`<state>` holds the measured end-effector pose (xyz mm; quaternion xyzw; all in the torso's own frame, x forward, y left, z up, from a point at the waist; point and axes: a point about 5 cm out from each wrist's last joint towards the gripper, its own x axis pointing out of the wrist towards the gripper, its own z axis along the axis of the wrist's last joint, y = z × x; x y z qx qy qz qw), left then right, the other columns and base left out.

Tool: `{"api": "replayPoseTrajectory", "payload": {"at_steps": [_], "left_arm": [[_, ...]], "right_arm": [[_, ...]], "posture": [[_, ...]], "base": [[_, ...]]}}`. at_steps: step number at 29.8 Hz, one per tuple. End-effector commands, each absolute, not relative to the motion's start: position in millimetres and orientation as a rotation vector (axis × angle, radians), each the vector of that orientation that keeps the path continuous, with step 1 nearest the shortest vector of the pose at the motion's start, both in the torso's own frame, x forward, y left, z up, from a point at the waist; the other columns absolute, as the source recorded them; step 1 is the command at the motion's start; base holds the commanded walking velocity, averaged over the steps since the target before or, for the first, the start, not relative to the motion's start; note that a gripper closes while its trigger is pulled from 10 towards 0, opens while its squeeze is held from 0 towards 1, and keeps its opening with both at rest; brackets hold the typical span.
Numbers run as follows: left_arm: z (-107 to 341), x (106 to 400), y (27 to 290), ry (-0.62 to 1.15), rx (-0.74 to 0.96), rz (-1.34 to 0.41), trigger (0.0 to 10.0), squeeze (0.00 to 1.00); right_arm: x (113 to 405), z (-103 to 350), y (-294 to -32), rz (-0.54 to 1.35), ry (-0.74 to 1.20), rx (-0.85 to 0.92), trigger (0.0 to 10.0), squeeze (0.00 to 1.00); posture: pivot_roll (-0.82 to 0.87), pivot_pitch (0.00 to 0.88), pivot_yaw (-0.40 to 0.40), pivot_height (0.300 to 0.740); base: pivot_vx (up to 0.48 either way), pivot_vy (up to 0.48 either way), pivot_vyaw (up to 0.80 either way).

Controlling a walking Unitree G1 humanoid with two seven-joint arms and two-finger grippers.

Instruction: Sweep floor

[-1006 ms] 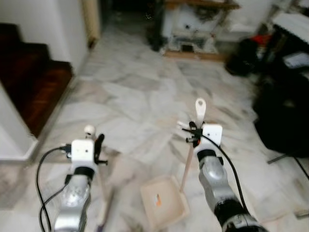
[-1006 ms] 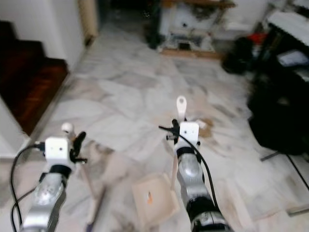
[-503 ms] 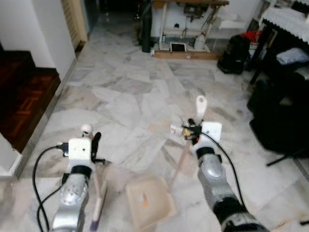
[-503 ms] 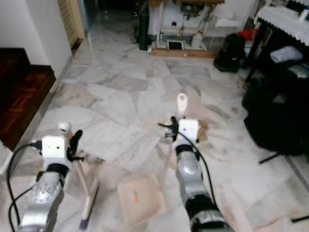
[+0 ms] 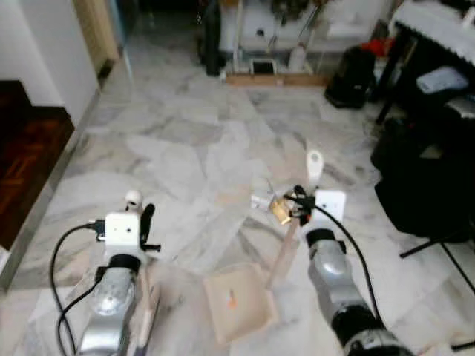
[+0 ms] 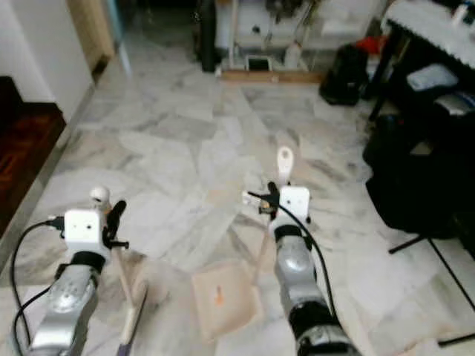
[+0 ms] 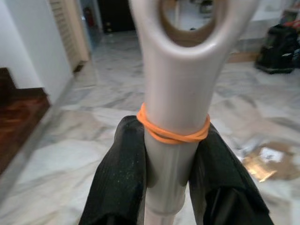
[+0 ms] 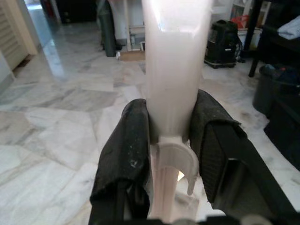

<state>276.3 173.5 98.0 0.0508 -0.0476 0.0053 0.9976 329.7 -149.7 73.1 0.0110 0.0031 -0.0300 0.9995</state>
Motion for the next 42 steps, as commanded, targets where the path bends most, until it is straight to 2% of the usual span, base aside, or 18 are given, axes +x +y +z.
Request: {"api": "replayPoseTrajectory", "payload": {"at_steps": [1,27,34,42], "left_arm": [[109.6,278.1,177.2,-0.152,0.109,0.018,10.0,0.0],[109.1,278.2,175.0,-0.155,0.106,0.01,10.0,0.0],[108.6,278.1,175.3,-0.152,0.108,0.011,10.0,0.0],[108.6,278.3,175.6,-0.152,0.109,0.016,10.0,0.0]], "right_arm": [[337.0,88.3,-141.2,-0.03,-0.055,0.01,10.0,0.0],[336.5,86.5,-140.2,-0.026,-0.048,0.014,10.0,0.0],[336.7,86.3,-140.2,-0.028,-0.045,0.015,10.0,0.0],[337.0,87.5,-140.2,-0.026,-0.054,0.01,10.0,0.0]], "posture": [[0.09,0.034,-0.063,0.74],[0.09,0.006,-0.063,0.74],[0.1,0.012,-0.064,0.74],[0.1,0.016,-0.064,0.74]], "base": [[0.319,0.0,0.0],[0.322,0.0,0.0],[0.324,0.0,-0.77],[0.321,0.0,0.0]]}}
